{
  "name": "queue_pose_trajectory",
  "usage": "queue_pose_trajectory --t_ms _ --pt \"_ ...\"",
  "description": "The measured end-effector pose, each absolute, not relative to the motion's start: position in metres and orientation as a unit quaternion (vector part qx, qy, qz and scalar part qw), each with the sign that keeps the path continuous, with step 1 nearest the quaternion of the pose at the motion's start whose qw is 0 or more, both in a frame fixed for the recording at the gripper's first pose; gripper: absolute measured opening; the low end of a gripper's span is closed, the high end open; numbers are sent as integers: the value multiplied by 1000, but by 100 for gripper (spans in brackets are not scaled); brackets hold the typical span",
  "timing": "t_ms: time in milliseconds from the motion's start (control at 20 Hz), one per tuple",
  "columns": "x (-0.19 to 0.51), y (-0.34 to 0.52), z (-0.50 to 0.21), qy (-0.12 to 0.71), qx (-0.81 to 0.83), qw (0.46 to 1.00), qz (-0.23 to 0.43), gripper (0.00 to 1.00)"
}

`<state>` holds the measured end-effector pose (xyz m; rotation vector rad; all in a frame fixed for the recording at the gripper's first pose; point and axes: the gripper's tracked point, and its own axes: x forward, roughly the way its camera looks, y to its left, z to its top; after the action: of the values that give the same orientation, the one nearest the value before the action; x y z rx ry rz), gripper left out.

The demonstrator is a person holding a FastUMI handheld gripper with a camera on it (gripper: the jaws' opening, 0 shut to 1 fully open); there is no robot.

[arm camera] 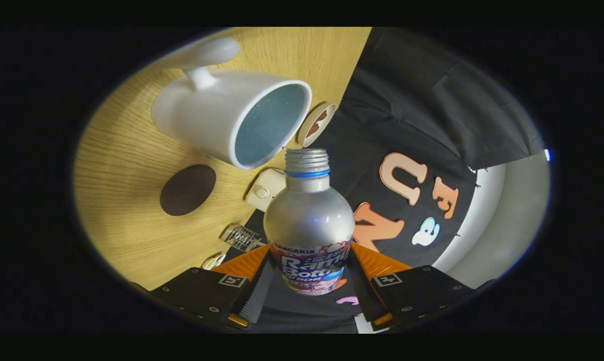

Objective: Take the bottle from table, then pour the juice into the cup, finally place the bottle on the coaster

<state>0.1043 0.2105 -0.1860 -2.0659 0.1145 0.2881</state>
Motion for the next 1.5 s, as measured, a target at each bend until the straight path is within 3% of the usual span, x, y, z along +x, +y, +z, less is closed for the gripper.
queue_pose_trajectory --t_ms 300,700,1150,1500 --pt "97 208 -200 78 -818 555 133 76" --pt "85 208 -211 131 -706 682 138 77" --pt "113 197 -177 166 -458 870 78 77" --pt "135 184 -199 232 -210 946 88 77"
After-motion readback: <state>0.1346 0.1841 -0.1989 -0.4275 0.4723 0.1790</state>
